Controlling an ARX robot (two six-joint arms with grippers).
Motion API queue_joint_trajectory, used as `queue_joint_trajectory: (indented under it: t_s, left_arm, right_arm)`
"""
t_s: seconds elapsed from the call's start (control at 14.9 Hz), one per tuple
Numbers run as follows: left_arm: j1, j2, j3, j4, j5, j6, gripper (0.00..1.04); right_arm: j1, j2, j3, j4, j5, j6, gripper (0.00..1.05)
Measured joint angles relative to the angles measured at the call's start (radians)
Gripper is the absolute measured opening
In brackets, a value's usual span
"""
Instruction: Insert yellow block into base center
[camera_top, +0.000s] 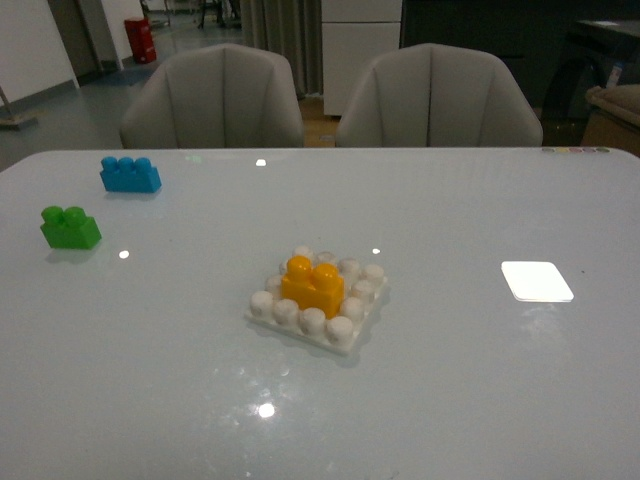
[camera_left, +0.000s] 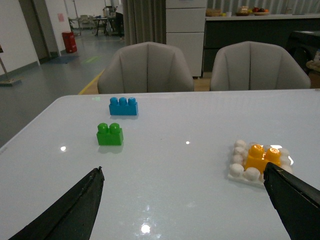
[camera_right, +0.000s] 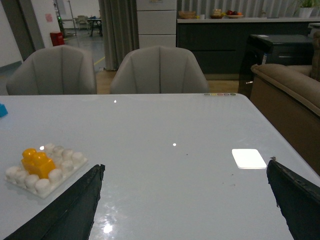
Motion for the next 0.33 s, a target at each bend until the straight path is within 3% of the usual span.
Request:
queue_joint_trajectory:
  t_s: [0.33]
  left_arm:
    - [0.000,0.000,0.000,0.000,0.000,0.000,0.98]
  right_arm:
    - [0.000,0.000,0.000,0.000,0.000,0.000,0.98]
